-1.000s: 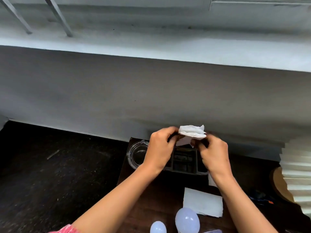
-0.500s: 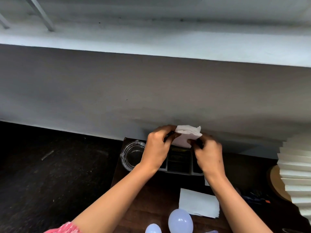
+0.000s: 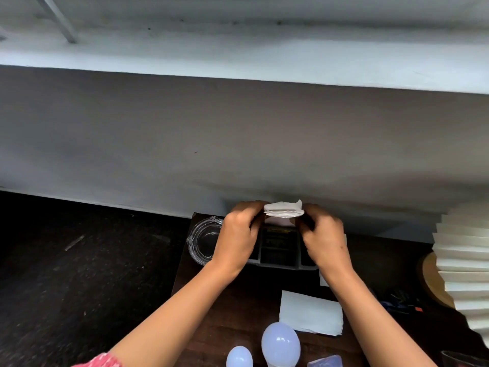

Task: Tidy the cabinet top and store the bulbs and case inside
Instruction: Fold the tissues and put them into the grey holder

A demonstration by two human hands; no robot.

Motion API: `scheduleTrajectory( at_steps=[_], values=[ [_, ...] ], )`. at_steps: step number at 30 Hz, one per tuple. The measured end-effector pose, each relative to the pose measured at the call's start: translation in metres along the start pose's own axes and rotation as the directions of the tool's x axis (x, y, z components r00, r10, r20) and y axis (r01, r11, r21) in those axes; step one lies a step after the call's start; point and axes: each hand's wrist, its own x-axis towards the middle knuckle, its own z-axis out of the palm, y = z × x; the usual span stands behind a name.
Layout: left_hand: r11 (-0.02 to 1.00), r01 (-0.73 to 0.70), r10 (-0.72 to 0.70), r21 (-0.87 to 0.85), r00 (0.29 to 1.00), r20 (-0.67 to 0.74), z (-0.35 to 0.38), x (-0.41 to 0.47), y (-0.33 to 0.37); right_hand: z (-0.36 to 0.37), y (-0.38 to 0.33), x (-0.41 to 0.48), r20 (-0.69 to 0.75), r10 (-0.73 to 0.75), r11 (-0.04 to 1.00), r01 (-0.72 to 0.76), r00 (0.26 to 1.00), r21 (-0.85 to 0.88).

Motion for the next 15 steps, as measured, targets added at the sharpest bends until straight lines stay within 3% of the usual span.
scheduleTrajectory(
  at_steps=[4, 9, 15],
  values=[
    [0.997, -0.035, 0.036, 0.071, 0.999, -0.005, 0.001, -0.004, -0.001, 0.004, 0.005, -0.001, 0.029, -0.018, 0.998, 0.020, 0.999, -0.061],
    [0.989, -0.006, 0.007, 0.145, 1.000, -0.007, 0.003, -0.007, -0.007, 0.001, 0.004, -0.004, -0.022, -0.046, 0.999, 0.046, 0.999, -0.017],
    [0.976, -0.029, 0.015, 0.215, 0.998, 0.066, 0.008, -0.007, -0.009, 0.008, 0.015, -0.004, -0.016, 0.021, 0.991, -0.023, 1.000, -0.132]
  ],
)
